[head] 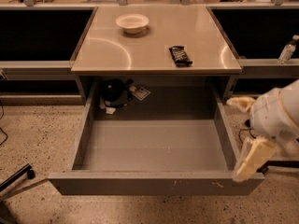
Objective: Close top drawer
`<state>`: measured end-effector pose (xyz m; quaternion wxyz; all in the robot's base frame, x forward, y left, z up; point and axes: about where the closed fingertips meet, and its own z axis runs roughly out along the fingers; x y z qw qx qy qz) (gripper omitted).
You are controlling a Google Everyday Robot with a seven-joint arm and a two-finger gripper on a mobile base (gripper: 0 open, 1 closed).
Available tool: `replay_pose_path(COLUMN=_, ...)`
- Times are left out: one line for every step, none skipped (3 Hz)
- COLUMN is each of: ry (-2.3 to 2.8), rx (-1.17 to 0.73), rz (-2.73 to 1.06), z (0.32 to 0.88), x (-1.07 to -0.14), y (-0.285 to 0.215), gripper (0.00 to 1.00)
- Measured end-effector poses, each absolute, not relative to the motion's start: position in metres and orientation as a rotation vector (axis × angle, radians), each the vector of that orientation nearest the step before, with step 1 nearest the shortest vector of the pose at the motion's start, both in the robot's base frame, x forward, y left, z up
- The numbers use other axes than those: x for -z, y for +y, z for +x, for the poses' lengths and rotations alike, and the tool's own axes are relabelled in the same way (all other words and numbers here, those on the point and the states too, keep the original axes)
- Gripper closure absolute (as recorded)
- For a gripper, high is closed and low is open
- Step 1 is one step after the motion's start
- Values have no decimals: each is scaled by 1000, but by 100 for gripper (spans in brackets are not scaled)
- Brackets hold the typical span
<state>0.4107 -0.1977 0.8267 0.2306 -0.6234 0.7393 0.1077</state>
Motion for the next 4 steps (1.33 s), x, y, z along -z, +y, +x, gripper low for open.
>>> replay_pose_path(ry=1959, rx=-452, rz=-1689, z=386, x=-789, y=-192, gripper=0)
replay_pose_path(ry=1960, rx=-452, rz=-1689, z=386, x=-789, y=-191, gripper=0)
replay_pose_path(ry=1950, rx=-495, rz=-1708, z=372, x=-780, y=-184, gripper=0)
replay_pose_path(ry=1920, rx=-585, rz=-1768, z=343, x=-762, y=-167, gripper=0)
